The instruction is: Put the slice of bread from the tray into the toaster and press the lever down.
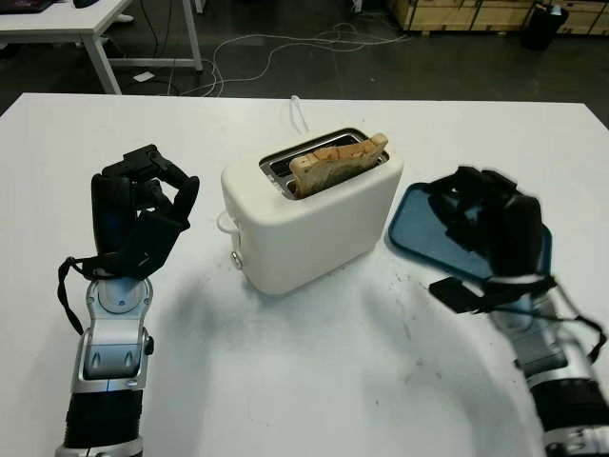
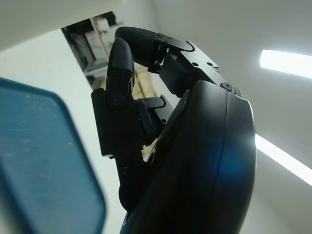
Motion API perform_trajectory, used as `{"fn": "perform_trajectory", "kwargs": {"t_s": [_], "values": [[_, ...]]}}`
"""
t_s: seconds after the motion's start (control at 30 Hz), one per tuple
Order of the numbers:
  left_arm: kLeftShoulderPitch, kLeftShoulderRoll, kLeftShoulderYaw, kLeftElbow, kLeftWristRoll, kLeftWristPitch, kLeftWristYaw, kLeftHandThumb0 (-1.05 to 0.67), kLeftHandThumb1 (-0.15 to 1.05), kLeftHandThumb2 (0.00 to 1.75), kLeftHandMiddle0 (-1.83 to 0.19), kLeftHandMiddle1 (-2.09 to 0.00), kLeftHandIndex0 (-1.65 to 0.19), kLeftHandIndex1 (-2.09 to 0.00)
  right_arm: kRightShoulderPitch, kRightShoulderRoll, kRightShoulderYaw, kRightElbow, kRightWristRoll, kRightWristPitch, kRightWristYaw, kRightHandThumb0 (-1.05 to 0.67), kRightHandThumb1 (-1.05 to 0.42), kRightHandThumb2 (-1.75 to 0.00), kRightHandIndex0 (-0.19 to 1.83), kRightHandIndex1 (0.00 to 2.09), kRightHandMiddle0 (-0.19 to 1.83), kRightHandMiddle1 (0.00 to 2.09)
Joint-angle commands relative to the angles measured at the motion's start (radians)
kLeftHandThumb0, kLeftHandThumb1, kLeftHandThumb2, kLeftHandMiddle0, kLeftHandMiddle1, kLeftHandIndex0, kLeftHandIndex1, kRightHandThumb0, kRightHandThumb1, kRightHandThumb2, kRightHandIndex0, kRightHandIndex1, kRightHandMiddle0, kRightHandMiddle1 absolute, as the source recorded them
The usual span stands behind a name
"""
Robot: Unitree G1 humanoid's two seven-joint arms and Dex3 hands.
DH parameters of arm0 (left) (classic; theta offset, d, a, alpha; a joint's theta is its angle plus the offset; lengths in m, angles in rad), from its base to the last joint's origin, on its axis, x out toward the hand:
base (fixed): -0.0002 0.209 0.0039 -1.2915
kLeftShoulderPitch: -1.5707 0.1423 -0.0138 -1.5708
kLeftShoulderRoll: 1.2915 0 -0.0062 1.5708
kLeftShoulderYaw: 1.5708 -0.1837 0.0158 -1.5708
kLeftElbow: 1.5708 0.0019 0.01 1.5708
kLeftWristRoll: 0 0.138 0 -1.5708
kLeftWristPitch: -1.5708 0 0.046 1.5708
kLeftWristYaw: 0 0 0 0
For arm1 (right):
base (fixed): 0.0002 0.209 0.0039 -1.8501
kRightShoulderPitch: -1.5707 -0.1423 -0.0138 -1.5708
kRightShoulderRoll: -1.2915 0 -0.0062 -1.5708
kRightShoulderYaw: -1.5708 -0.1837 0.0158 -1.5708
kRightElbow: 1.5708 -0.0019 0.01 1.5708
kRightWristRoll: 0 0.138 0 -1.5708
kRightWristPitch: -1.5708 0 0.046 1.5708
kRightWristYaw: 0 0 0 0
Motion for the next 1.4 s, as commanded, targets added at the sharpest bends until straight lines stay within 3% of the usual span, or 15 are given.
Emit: {"fn": "perform_trajectory", "kwargs": {"t_s": [0.0,0.07,0.13,0.2,0.37,0.53,0.63,0.77,0.9,0.93,1.0,1.1,1.2,1.33,1.37], "values": [[-0.002,0.011,0.001,0.003,-0.004,-0.007,-0.005,-0.88,0.57,0.79,-1.30,-1.44,-1.09,-1.44,0.016,0.021,0.003,-0.008,-0.011,0.022,-0.062,-0.45,-0.92,-0.37,0.91,1.51,0.93,0.69],[0.001,0.015,0.002,0.008,-0.010,-0.015,-0.011,-0.87,0.57,0.80,-1.30,-1.44,-1.09,-1.43,0.023,0.040,0.003,-0.006,-0.002,0.046,-0.084,-0.46,-0.92,-0.39,0.92,1.39,1.10,0.23],[0.003,0.019,0.003,0.009,-0.012,-0.018,-0.016,-0.86,0.56,0.80,-1.30,-1.44,-1.09,-1.43,0.027,0.060,-0.006,-0.002,0.042,0.050,-0.079,-0.47,-0.92,-0.40,0.85,1.51,1.19,0.16],[0.005,0.024,0.005,0.009,-0.014,-0.019,-0.025,-0.86,0.56,0.81,-1.30,-1.45,-1.10,-1.43,0.033,0.080,-0.018,-0.017,0.093,0.069,-0.046,-0.50,-0.92,-0.42,0.76,1.67,1.09,0.39],[0.013,0.043,0.002,-0.016,0.000,0.006,-0.046,-0.85,0.55,0.81,-1.30,-1.45,-1.10,-1.42,0.036,0.099,-0.031,-0.046,0.181,0.104,0.026,-0.51,-0.92,-0.38,0.74,1.74,0.87,0.84],[0.017,0.071,0.003,-0.027,0.003,0.004,-0.076,-0.84,0.54,0.81,-1.30,-1.44,-1.09,-1.39,0.026,0.103,-0.033,-0.031,0.209,0.109,0.048,-0.54,-0.92,-0.41,0.76,1.74,0.99,0.54],[0.020,0.096,0.001,-0.036,0.010,-0.002,-0.098,-0.84,0.54,0.81,-1.29,-1.44,-1.09,-1.39,0.023,0.102,-0.033,-0.028,0.219,0.107,0.058,-0.56,-0.92,-0.43,0.77,1.75,0.95,0.68],[0.030,0.162,-0.003,-0.037,0.001,-0.028,-0.174,-0.84,0.60,0.70,-1.27,-1.49,-1.07,-1.37,0.016,0.093,-0.030,-0.011,0.220,0.089,0.054,-0.57,-0.92,-0.43,0.77,1.75,0.97,0.57],[0.033,0.244,-0.008,-0.012,0.009,-0.099,-0.243,-0.84,0.84,0.28,-1.22,-1.55,-1.05,-1.18,0.009,0.090,-0.031,-0.003,0.226,0.081,0.059,-0.58,-0.92,-0.43,0.76,1.75,0.99,0.52],[0.030,0.266,-0.008,-0.005,0.003,-0.118,-0.267,-0.86,0.89,0.21,-1.22,-1.55,-1.07,-1.08,0.007,0.088,-0.031,0.001,0.228,0.075,0.059,-0.59,-0.92,-0.43,0.76,1.75,0.97,0.60],[0.021,0.302,-0.007,0.005,-0.015,-0.144,-0.314,-0.86,0.91,0.17,-1.23,-1.50,-1.12,-0.86,0.004,0.086,-0.030,0.005,0.228,0.069,0.058,-0.59,-0.92,-0.43,0.76,1.75,0.91,0.72],[0.004,0.367,-0.012,0.008,-0.027,-0.166,-0.396,-0.86,0.92,0.17,-1.19,-1.43,-1.17,-0.62,0.000,0.086,-0.029,0.009,0.232,0.065,0.061,-0.59,-0.92,-0.42,0.76,1.75,0.99,0.48],[-0.024,0.420,-0.020,0.029,-0.032,-0.213,-0.455,-0.83,0.92,0.09,-1.18,-1.17,-1.26,-0.24,-0.001,0.083,-0.030,0.016,0.234,0.055,0.062,-0.58,-0.92,-0.42,0.76,1.75,1.05,0.43],[-0.064,0.476,-0.040,0.058,-0.008,-0.260,-0.504,-0.83,0.92,0.02,-1.17,-1.23,-1.26,-0.10,-0.001,0.082,-0.032,0.027,0.236,0.042,0.063,-0.57,-0.92,-0.42,0.76,1.75,0.91,0.77],[-0.073,0.488,-0.045,0.066,-0.002,-0.273,-0.513,-0.83,0.92,0.01,-1.16,-1.27,-1.25,-0.07,-0.001,0.083,-0.032,0.026,0.235,0.044,0.062,-0.57,-0.92,-0.41,0.76,1.75,0.90,0.76]]}}
